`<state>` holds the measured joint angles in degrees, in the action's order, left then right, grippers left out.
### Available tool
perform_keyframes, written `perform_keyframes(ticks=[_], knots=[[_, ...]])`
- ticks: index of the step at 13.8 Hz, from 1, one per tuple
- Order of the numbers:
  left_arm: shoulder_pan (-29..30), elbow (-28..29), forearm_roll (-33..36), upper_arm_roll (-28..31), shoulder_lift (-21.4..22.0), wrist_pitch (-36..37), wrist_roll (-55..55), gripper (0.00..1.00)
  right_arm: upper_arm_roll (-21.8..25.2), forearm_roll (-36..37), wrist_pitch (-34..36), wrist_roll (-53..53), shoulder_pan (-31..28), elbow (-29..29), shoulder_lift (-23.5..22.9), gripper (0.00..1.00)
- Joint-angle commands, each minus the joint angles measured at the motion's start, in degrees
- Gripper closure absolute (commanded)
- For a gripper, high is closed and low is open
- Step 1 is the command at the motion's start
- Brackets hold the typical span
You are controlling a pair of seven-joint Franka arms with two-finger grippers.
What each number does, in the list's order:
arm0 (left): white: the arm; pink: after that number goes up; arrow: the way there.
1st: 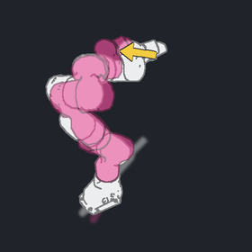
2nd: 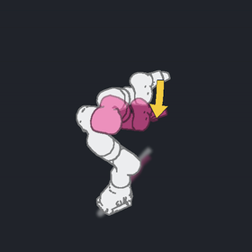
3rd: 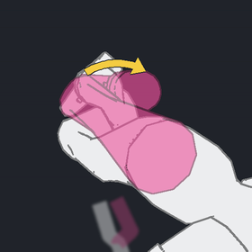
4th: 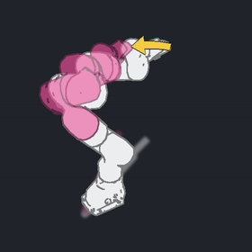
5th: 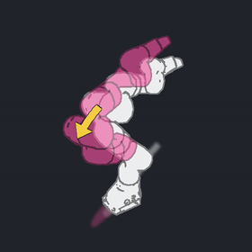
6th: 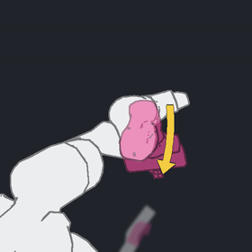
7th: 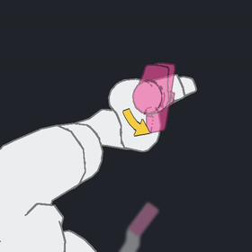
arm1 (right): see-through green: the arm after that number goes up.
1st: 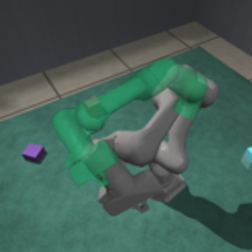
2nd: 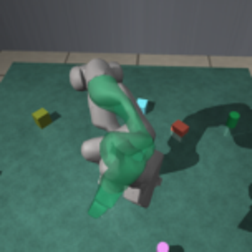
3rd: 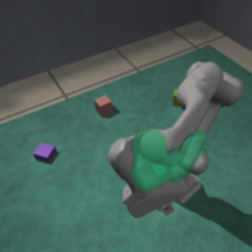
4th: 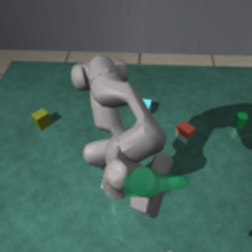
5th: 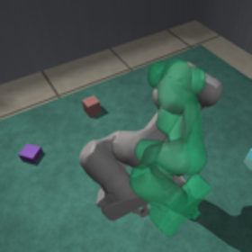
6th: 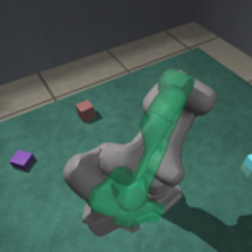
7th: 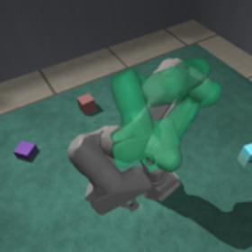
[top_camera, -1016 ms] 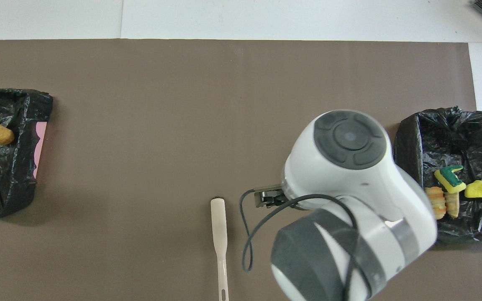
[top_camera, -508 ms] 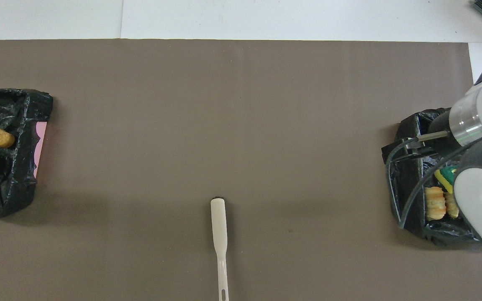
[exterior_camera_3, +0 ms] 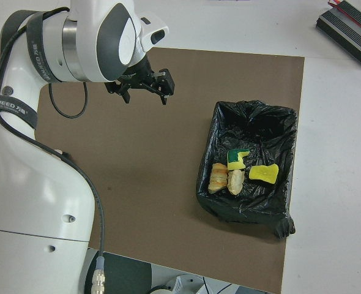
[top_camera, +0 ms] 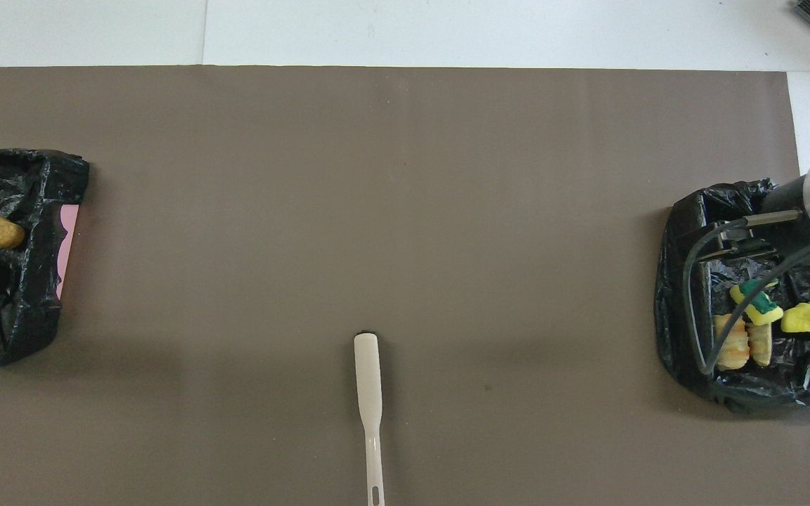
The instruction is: Sweep and dump trash in bin
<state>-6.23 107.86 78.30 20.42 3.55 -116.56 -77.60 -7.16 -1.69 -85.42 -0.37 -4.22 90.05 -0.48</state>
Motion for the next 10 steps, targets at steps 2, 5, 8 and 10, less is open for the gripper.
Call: perform_keyframes(ticks=[2,5,8,10], knots=[[-0.2,6.0,5.4,-1.0,5.2,-1.0,6.1,1.0,9.3,0.3,2.3,-2.4,5.9,-1.5,-0.7,0.0],[-0.4,5.6,1.7,-1.9,4.9,0.3,7.1,1.0,12.7,-1.0,-0.4,-2.0,8.3,-1.6,-0.6,0.0],[-0.9,5.1,-8.5,-3.5,4.8,3.9,9.1,1.0,12.6,-1.0,-1.4,-1.3,5.7,-0.6,-0.3,0.0],[-0.8,5.1,-17.0,-6.1,4.8,6.8,13.0,1.0,12.3,-1.9,-0.7,-1.1,4.4,-1.0,-0.4,0.0]])
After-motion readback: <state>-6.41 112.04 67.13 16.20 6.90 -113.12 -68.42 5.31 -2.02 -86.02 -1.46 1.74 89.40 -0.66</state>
